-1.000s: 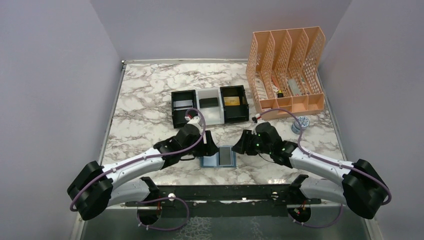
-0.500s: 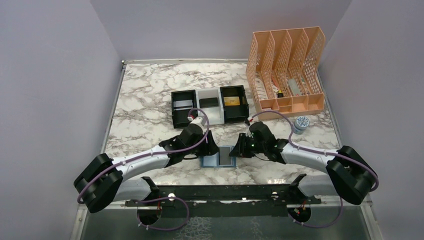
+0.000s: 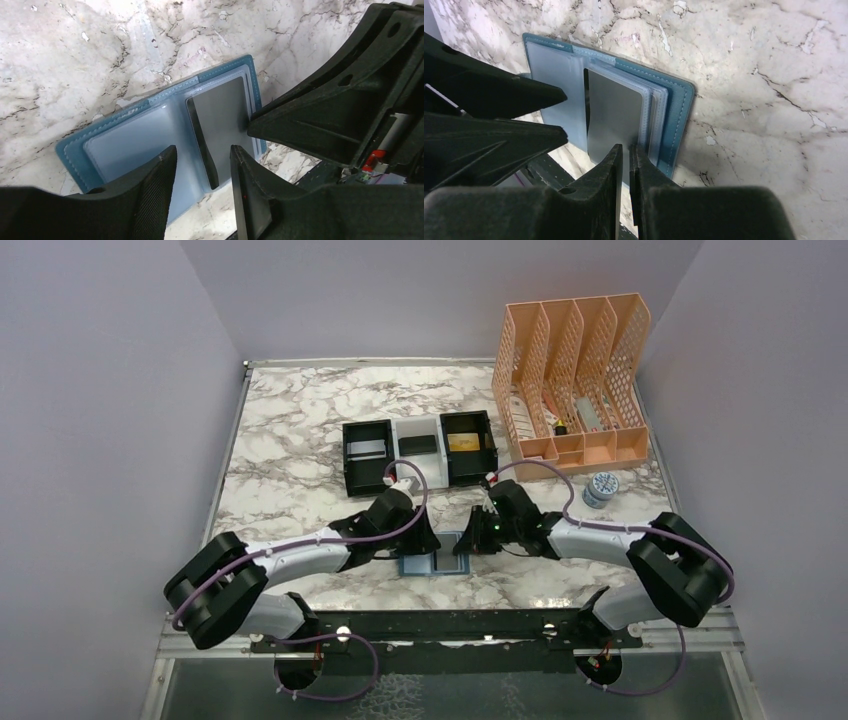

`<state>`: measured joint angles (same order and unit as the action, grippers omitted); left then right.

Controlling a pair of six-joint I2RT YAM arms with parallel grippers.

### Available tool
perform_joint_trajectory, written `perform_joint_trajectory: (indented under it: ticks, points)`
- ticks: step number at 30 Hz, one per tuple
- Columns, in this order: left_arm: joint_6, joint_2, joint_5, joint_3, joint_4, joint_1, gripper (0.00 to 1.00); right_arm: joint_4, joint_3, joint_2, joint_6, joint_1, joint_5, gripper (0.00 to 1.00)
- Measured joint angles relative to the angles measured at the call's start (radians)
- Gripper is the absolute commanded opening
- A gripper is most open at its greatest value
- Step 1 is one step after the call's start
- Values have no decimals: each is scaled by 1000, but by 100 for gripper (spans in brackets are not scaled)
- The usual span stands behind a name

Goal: Take the credit cards out of the card holder

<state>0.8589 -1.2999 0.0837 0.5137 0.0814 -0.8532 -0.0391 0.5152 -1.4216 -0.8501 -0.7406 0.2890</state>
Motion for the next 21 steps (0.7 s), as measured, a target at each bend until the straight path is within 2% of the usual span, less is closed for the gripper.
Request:
perform_joint_trajectory:
  ticks: [10, 21]
  points:
    - [15, -55, 9, -5, 46, 0, 34, -6, 11, -17, -2, 0, 8, 12]
    - [91, -60, 9, -89, 154, 0, 25, 9, 21, -20, -2, 0, 8, 12]
